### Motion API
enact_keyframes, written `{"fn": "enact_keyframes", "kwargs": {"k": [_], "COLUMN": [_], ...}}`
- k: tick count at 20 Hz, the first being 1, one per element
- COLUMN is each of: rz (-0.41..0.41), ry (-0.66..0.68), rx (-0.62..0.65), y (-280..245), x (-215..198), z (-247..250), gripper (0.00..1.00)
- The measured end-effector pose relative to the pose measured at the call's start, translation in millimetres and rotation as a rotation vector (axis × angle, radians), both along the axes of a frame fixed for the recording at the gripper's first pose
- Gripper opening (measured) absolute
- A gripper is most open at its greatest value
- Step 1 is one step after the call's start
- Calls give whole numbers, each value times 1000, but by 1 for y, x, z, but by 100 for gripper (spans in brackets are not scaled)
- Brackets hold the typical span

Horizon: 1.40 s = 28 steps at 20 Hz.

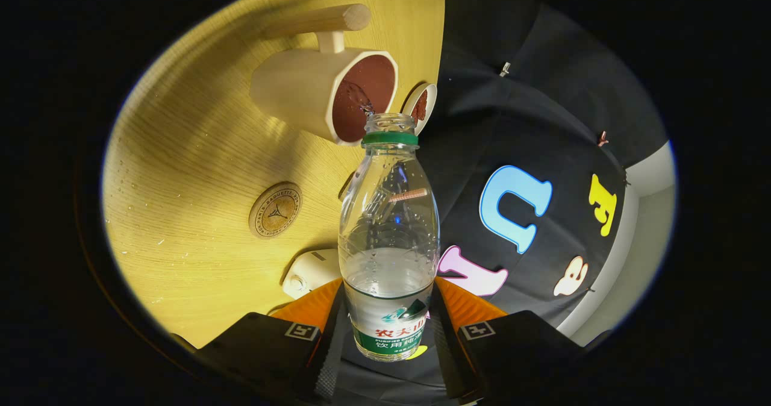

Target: Take the bottle from table, then pour the juice into the cup, finally place the bottle on the coaster

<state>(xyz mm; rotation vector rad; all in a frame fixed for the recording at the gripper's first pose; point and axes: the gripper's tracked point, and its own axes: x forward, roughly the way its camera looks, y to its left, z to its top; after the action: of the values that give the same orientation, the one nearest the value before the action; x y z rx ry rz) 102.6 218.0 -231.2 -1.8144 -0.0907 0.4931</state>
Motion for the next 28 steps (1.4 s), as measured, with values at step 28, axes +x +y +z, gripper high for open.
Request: {"fn": "enact_keyframes", "kwargs": {"k": [28], "rz": [152], "ry": [-94], "rx": [-175], "y": [22], "x": [14], "z": [25], "gripper": [70]}}
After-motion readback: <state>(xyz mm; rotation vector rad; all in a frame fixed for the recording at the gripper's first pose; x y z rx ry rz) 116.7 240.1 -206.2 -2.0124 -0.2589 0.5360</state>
